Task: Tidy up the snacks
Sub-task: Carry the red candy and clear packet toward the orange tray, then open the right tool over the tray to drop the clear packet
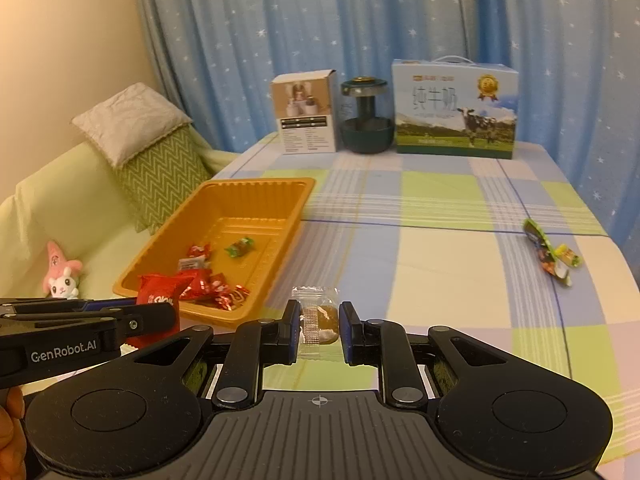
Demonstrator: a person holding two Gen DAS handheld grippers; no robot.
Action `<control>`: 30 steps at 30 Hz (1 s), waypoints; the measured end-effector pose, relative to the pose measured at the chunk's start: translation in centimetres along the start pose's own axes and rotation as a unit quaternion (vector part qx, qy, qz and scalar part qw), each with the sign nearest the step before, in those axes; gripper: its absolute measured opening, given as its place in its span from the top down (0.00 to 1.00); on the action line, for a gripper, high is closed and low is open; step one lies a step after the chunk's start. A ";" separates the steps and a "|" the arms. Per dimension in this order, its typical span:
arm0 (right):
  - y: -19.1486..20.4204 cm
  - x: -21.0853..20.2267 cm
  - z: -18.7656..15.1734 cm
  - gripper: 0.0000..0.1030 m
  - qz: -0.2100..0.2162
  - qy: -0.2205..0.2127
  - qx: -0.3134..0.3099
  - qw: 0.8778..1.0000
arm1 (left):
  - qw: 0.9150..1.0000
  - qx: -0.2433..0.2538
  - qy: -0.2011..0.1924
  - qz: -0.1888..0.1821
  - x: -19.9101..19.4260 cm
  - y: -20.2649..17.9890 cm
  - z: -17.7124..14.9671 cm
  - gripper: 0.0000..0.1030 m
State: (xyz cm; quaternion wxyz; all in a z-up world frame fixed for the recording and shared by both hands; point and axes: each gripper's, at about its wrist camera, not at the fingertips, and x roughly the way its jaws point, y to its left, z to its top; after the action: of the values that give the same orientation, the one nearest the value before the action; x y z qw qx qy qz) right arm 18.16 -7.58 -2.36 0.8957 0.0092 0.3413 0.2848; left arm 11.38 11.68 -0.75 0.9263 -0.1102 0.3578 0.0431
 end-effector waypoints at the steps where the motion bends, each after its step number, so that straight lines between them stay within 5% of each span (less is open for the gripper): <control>1: 0.3 0.2 0.1 0.80 0.002 0.000 -0.002 1.000 | 1.000 -0.002 -0.001 0.001 0.0 0.3 0.1 0.80; 30: 6.6 11.2 4.9 0.80 0.050 0.034 -0.034 0.998 | 0.999 -0.019 0.010 0.044 4.8 10.6 5.1 0.80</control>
State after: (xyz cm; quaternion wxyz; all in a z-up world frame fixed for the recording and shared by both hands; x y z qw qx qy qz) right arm 24.68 4.61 -4.00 0.8681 -0.0134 0.3606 0.3408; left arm 16.55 23.16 -2.16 0.9178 -0.1120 0.3702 0.0896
